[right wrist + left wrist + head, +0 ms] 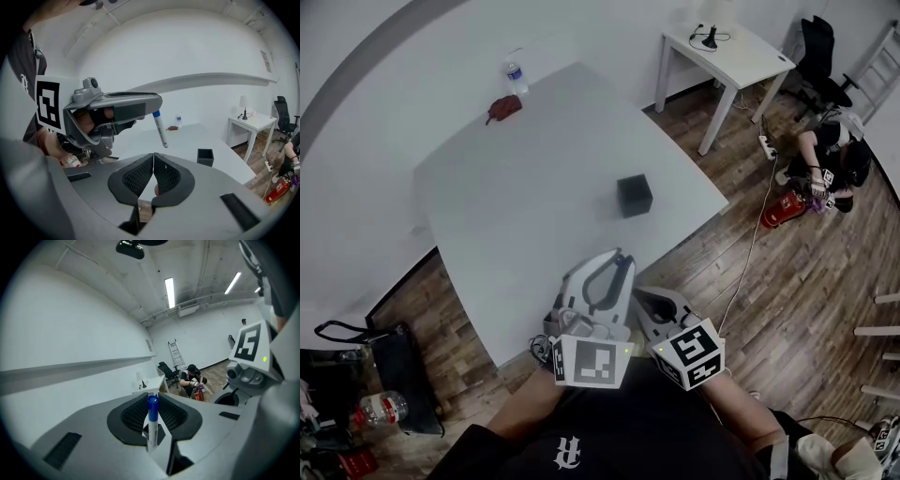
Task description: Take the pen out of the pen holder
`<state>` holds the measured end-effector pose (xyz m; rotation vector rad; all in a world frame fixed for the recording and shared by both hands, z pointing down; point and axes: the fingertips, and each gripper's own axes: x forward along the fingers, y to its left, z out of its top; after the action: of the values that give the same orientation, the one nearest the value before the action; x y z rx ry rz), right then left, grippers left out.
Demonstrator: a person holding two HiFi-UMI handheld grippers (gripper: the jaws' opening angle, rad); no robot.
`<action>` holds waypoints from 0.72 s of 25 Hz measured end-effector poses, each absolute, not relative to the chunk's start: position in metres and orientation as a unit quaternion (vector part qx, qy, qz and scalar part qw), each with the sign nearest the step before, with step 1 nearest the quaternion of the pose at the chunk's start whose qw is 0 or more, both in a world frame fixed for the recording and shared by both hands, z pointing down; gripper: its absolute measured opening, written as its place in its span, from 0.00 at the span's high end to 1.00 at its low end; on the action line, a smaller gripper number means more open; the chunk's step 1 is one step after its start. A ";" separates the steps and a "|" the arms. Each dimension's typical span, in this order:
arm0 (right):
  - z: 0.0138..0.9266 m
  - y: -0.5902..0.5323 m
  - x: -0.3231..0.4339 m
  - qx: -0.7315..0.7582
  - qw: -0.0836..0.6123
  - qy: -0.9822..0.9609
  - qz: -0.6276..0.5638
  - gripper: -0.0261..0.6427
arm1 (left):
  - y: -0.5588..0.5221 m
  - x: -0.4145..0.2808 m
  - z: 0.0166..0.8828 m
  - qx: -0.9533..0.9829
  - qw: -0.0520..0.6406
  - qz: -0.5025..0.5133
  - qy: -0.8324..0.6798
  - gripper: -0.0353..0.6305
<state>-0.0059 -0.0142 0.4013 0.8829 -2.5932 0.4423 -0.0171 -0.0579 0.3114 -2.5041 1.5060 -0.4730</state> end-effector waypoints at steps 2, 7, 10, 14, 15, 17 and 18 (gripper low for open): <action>0.399 -0.011 -0.009 0.308 0.182 -0.921 0.154 0.94 | -0.052 -0.019 0.305 -0.842 0.090 -0.154 0.510 0.84; 0.399 -0.001 -0.018 0.294 0.189 -0.925 0.146 0.94 | -0.041 -0.028 0.298 -0.836 0.089 -0.148 0.522 0.84; 0.399 0.005 -0.022 0.286 0.193 -0.928 0.143 0.94 | -0.037 -0.032 0.298 -0.833 0.085 -0.144 0.528 0.84; 0.399 0.010 -0.026 0.279 0.195 -0.930 0.140 0.94 | -0.032 -0.035 0.298 -0.830 0.083 -0.141 0.534 0.84; 0.399 0.012 -0.027 0.277 0.196 -0.930 0.139 0.94 | -0.030 -0.036 0.297 -0.828 0.082 -0.140 0.536 0.84; 0.400 0.015 -0.028 0.274 0.196 -0.931 0.139 0.94 | -0.028 -0.038 0.297 -0.827 0.080 -0.138 0.540 0.84; 0.400 0.016 -0.028 0.273 0.196 -0.932 0.139 0.94 | -0.027 -0.038 0.297 -0.826 0.080 -0.138 0.541 0.84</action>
<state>-0.0275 0.0156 0.3998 0.7640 -2.6094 0.3881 -0.0379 -0.0271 0.2974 -2.4705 1.6175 -0.4121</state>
